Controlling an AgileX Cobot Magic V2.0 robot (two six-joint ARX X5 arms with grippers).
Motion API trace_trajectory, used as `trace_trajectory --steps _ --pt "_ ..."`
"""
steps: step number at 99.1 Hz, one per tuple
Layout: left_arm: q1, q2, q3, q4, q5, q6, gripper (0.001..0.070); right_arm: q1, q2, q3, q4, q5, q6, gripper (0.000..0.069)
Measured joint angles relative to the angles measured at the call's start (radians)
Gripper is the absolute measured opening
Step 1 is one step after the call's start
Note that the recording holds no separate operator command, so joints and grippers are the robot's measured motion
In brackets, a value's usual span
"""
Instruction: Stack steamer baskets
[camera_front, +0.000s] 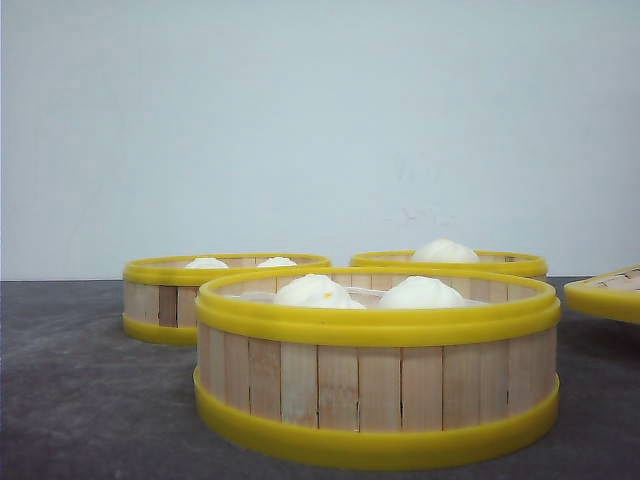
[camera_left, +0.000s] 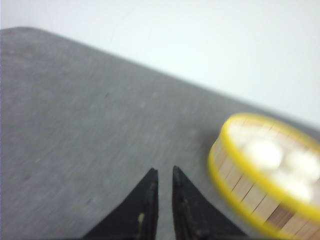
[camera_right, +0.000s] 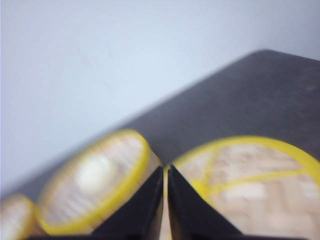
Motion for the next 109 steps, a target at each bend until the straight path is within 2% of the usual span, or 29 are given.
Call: trace_trajectory --steps 11,24,34,46,53,61,69,82,95,109 --pt "0.000 0.026 0.066 -0.010 0.010 -0.059 0.0024 0.000 0.024 0.071 -0.042 0.027 0.129 0.0009" --pt "0.000 0.132 0.230 0.000 0.011 -0.071 0.0024 0.000 0.129 0.237 -0.043 0.028 0.147 0.0009" --pt "0.000 0.262 0.361 0.002 0.024 -0.047 0.0024 0.000 0.258 0.401 -0.065 0.026 0.060 0.0009" --pt "0.000 0.427 0.499 -0.047 0.053 0.025 0.0041 0.000 0.425 0.611 -0.204 0.022 -0.133 0.0009" --pt "0.000 0.513 0.553 -0.072 0.061 0.055 0.0135 0.000 0.512 0.718 -0.290 0.018 -0.247 0.0039" --pt "0.000 0.601 0.587 -0.075 0.072 0.076 0.0285 0.000 0.586 0.797 -0.338 -0.016 -0.324 0.0153" --pt "0.000 0.689 0.607 -0.056 0.109 0.085 0.0351 0.001 0.631 0.819 -0.344 -0.077 -0.359 0.0241" --pt "-0.016 0.842 0.666 -0.023 0.203 0.096 0.0375 0.017 0.665 0.819 -0.359 -0.133 -0.380 0.0274" --pt "-0.051 1.016 0.775 -0.030 0.209 0.098 0.0375 0.045 0.684 0.819 -0.359 -0.154 -0.386 0.0281" --pt "-0.089 1.231 0.917 -0.108 0.215 0.102 0.0375 0.068 0.705 0.819 -0.359 -0.157 -0.390 0.0282"
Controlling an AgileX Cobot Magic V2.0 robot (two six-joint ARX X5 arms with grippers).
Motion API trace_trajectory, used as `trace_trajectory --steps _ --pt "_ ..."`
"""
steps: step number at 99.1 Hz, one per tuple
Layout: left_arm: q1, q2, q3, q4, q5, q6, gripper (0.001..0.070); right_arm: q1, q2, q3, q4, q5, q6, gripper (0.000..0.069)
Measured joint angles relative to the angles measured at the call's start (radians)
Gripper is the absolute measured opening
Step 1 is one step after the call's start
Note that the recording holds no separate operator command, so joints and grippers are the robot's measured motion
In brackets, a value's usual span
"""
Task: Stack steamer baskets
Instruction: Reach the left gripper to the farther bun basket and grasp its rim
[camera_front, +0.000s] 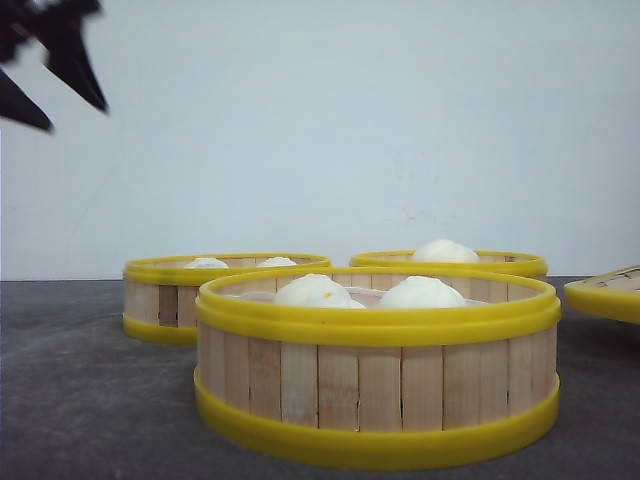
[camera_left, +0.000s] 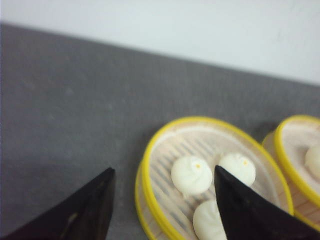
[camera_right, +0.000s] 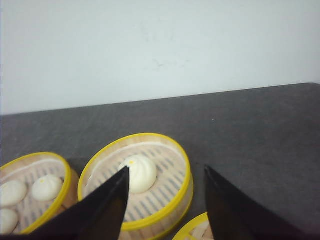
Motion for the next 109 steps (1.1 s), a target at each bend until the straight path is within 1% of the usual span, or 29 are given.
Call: trace_trajectory --steps 13,21,34,42,47,53,62,71,75,81,86,95,109 --pt "-0.026 0.195 0.116 -0.099 0.006 0.027 0.0375 0.011 0.003 0.000 0.000 0.000 0.000 0.0282" --pt "-0.034 0.296 0.168 -0.132 0.006 0.040 0.0373 0.014 0.002 0.000 0.000 0.000 -0.001 0.0282" --pt "-0.037 0.428 0.230 -0.147 0.006 0.049 0.0324 0.014 0.002 0.000 0.000 0.000 -0.001 0.0282" --pt "-0.038 0.484 0.258 -0.153 0.006 0.049 0.0306 0.014 0.002 0.000 0.000 0.000 -0.001 0.0282" --pt "-0.040 0.506 0.266 -0.153 0.006 0.050 0.0296 0.014 0.002 0.000 -0.003 0.000 -0.003 0.0282" --pt "-0.041 0.522 0.267 -0.153 0.004 0.051 0.0263 0.014 0.002 0.000 -0.011 0.000 -0.004 0.0282" --pt "-0.043 0.541 0.269 -0.152 -0.017 0.051 0.0215 0.014 0.002 0.000 -0.015 0.000 -0.007 0.0282" --pt "-0.043 0.561 0.269 -0.151 -0.037 0.051 0.0189 0.014 0.002 0.000 -0.015 0.000 -0.010 0.0282" --pt "-0.043 0.565 0.269 -0.149 -0.039 0.048 0.0158 0.014 0.002 0.000 -0.015 0.001 -0.011 0.0282" --pt "-0.046 0.565 0.270 -0.146 -0.045 0.035 0.0085 0.014 0.002 0.000 -0.016 0.001 -0.011 0.0282" --pt "-0.047 0.565 0.274 -0.146 -0.056 0.016 0.0055 0.014 0.002 0.000 -0.016 0.001 -0.011 0.0282" --pt "-0.045 0.565 0.284 -0.152 -0.056 0.007 0.0031 0.014 0.003 0.000 -0.022 0.001 -0.011 0.0282" --pt "-0.044 0.566 0.324 -0.201 -0.058 0.004 0.0030 0.014 0.004 0.000 -0.037 0.001 -0.011 0.0282"
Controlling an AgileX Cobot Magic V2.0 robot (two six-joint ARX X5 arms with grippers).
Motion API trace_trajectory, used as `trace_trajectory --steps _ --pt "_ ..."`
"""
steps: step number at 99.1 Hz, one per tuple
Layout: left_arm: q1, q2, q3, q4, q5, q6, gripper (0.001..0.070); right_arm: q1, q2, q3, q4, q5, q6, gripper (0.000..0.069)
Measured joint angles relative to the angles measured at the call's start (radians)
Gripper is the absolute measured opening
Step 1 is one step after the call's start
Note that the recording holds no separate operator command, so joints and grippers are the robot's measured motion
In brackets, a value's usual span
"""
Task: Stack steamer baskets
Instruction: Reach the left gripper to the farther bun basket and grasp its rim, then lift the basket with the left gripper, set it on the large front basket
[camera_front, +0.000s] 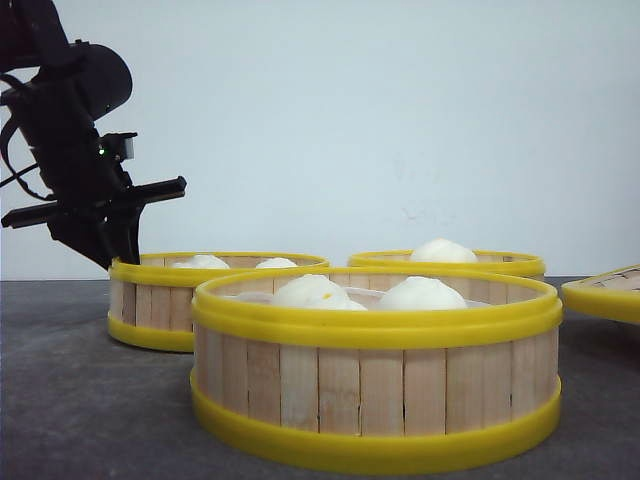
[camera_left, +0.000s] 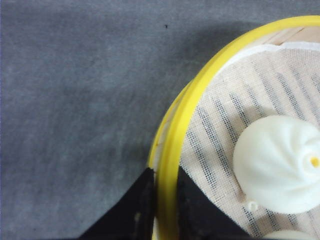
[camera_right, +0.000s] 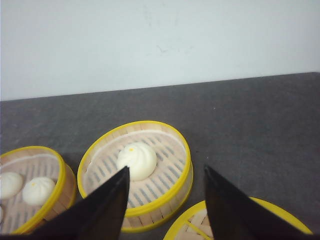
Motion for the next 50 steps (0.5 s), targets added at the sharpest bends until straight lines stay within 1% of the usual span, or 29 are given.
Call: trace_trajectory --steps 5,15,28,33,39,50 --pt "0.004 0.000 0.021 -0.011 0.005 0.000 0.0030 0.000 0.000 0.000 0.000 0.000 0.000 0.0282" --pt "0.024 -0.025 0.046 -0.020 0.037 -0.006 0.0030 0.000 0.001 0.000 -0.002 0.000 0.000 0.0282" --pt "0.069 -0.138 0.072 -0.080 0.085 -0.003 0.0030 0.000 0.001 0.000 -0.015 0.000 0.000 0.0282" --pt "0.083 -0.201 0.087 -0.110 0.105 0.008 0.0030 0.000 0.001 0.000 -0.019 0.000 0.000 0.0282" --pt "0.094 -0.281 0.101 -0.137 0.143 0.026 0.0030 0.000 0.001 0.000 -0.021 -0.001 0.000 0.0282" --pt "0.089 -0.423 0.109 -0.229 0.208 0.066 0.0030 0.000 0.001 0.000 -0.021 -0.001 0.000 0.0282"
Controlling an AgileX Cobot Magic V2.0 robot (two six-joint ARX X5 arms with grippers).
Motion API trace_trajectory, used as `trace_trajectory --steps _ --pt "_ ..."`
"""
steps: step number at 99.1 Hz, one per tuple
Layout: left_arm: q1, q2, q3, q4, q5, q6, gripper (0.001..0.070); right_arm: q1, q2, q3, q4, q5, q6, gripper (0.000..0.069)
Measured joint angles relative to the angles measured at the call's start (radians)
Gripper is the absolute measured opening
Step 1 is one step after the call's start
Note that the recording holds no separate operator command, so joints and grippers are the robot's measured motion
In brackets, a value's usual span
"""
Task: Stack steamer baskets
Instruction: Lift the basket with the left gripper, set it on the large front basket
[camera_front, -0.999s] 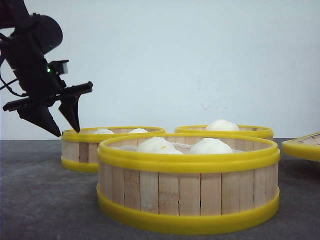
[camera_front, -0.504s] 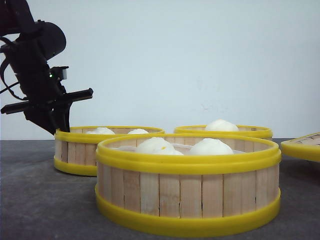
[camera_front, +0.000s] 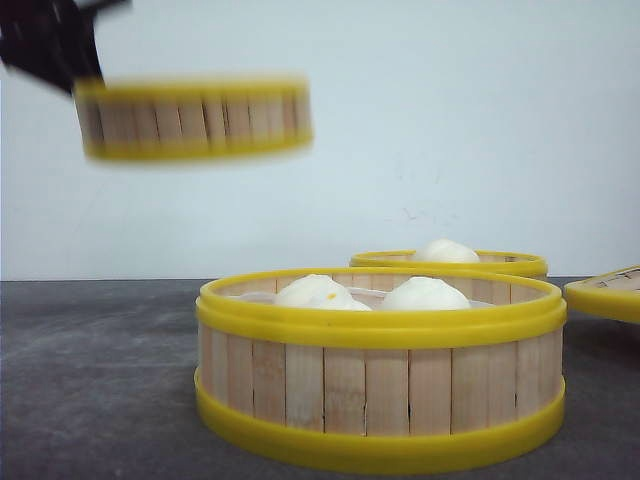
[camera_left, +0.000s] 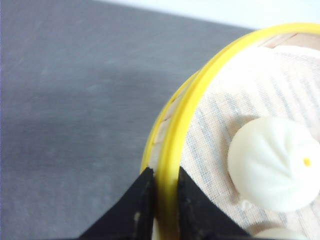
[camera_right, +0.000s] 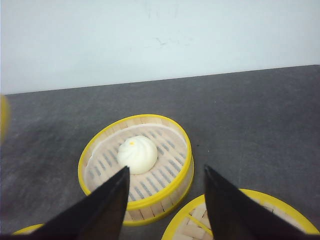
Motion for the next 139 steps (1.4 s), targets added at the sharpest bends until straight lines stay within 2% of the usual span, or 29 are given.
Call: trace_trajectory --steps 10,16,27,40,61,78,101,139 --pt "-0.023 -0.082 0.000 -0.108 0.064 0.039 0.0030 0.000 -0.006 0.000 -0.005 0.000 0.000 0.0282" --pt "-0.047 -0.113 -0.001 -0.153 0.081 0.060 0.0030 0.000 -0.017 0.000 -0.011 0.000 0.000 0.0282" --pt "-0.108 -0.147 -0.001 -0.180 0.081 0.088 0.0030 0.000 -0.041 0.000 -0.011 0.000 0.000 0.0282" --pt "-0.189 -0.135 -0.014 -0.179 0.081 0.092 0.0030 0.003 -0.066 0.000 -0.020 0.000 0.000 0.0282" --pt "-0.324 -0.019 -0.080 -0.117 0.068 0.095 0.0030 0.021 -0.095 0.000 -0.041 0.000 0.000 0.0282" --pt "-0.395 0.075 -0.085 -0.066 0.052 0.095 0.0030 0.037 -0.098 0.000 -0.074 0.000 0.000 0.0282" --pt "-0.457 0.199 -0.085 -0.038 0.014 0.096 0.0030 0.046 -0.098 0.000 -0.098 -0.001 0.000 0.0282" --pt "-0.460 0.273 -0.085 0.004 -0.008 0.103 0.0030 0.046 -0.098 0.000 -0.109 -0.001 0.000 0.0282"
